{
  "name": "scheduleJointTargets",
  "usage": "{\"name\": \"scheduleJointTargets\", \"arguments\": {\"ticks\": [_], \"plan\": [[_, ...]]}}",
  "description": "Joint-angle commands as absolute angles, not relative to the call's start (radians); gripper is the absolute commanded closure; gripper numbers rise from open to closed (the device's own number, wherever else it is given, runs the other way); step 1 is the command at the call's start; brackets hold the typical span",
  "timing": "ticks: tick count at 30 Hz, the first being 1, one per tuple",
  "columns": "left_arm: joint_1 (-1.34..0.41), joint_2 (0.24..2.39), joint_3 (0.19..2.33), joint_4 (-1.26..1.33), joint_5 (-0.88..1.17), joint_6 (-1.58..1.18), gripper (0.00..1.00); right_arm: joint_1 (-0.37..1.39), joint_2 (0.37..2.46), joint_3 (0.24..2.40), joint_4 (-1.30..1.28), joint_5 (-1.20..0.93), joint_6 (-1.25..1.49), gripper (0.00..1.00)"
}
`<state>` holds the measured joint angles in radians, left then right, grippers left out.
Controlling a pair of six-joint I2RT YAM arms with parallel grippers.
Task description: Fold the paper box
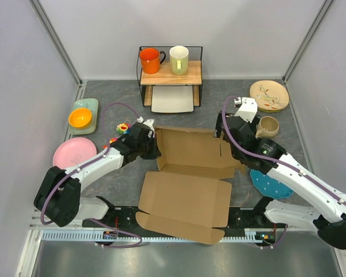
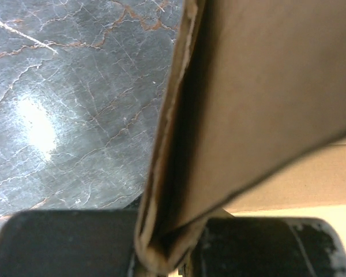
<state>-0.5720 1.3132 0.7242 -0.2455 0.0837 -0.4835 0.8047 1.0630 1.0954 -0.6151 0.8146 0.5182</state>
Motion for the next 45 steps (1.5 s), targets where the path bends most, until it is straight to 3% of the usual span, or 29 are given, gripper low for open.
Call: {"name": "scheduleJointTargets", "arguments": {"ticks": [1, 15, 25, 31, 45], "plan": [[-0.542, 1.359, 0.741, -0.385, 0.140, -0.546, 0.98, 0.799, 0.999, 1.089, -0.623, 0.808, 0.589, 0.08], [-0.512, 1.315, 0.873, -0.532, -0.040, -0.450, 0.98, 0.798, 0.910, 1.032, -0.626, 0.848, 0.601, 0.07], [-0.463, 1.285, 0.885, -0.546, -0.095, -0.452, 0.98, 0.801, 0.792, 0.867, -0.614, 0.669, 0.727, 0.15], [-0.454, 1.264, 0.867, -0.514, -0.104, -0.477, 0.98, 0.805, 0.853, 0.793, -0.585, 0.507, 0.749, 0.19], [-0.453, 1.259, 0.862, -0.502, -0.080, -0.477, 0.98, 0.811, 1.087, 0.741, -0.439, 0.384, 0.727, 0.23]]}}
